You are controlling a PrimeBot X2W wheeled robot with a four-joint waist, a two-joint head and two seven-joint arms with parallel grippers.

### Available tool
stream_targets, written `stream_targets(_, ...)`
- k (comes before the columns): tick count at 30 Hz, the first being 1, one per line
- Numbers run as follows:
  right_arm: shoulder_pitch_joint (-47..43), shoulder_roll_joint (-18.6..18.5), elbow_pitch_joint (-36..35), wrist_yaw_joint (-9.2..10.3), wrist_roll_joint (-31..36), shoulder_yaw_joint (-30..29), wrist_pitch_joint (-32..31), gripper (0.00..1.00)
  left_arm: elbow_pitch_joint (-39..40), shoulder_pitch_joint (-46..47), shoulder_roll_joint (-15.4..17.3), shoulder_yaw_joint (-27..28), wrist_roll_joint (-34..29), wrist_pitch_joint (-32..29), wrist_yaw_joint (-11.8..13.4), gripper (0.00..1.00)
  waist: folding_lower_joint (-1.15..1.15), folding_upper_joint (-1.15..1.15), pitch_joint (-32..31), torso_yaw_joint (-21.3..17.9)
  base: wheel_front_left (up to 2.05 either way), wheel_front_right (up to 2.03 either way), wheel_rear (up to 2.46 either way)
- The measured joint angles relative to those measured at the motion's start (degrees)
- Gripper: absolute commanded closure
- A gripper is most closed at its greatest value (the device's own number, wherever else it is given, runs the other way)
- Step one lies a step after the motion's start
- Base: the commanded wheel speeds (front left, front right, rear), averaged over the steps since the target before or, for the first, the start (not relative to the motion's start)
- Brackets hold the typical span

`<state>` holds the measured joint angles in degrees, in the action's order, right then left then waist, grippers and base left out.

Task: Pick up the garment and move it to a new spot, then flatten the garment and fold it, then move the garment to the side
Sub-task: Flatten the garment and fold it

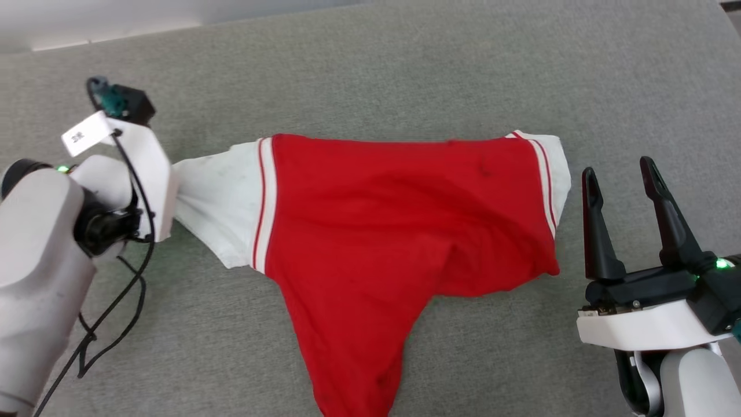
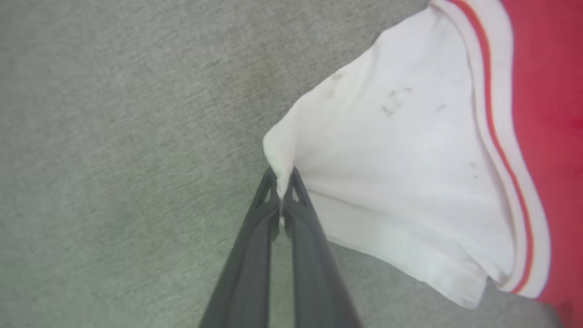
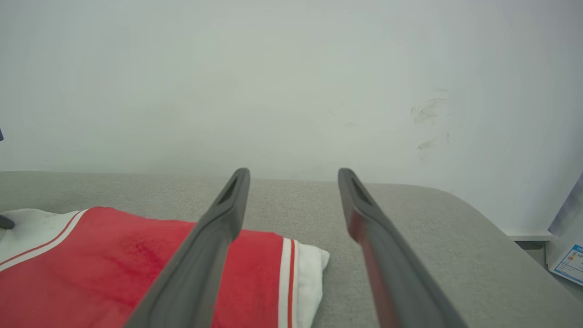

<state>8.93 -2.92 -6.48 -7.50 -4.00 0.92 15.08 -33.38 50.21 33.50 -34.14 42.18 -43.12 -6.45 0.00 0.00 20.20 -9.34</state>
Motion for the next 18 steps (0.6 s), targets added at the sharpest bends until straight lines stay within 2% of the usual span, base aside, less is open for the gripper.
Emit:
stream_targets(5,-0.8,0.0,0.4,0.0,0.7,-0.2,0.0,0.0,-1.2,-1.8,1.9,1.2,0.3,3.7,0.2,1.0,0.0,0.0,-1.9,2.0,0.0,0.0,0.0)
stream_targets(15,-1.5,0.0,1.0,0.0,2.1,-0.2,0.0,0.0,-0.6,-7.1,4.3,3.6,2.0,7.8,2.5,1.0,0.0,0.0,-5.0,6.0,0.0,0.0,0.0)
stream_targets(17,-2.0,0.0,1.1,0.0,2.1,-0.2,0.0,0.0,-0.2,-9.0,4.2,3.5,2.1,9.0,2.5,0.0,0.0,0.0,-5.4,6.4,0.0,0.0,0.0)
stream_targets(18,-2.1,0.0,1.3,0.0,2.1,-0.3,0.0,0.0,0.2,-9.9,4.1,3.5,2.0,10.3,2.5,0.0,0.0,0.0,-5.5,6.6,0.0,0.0,0.0)
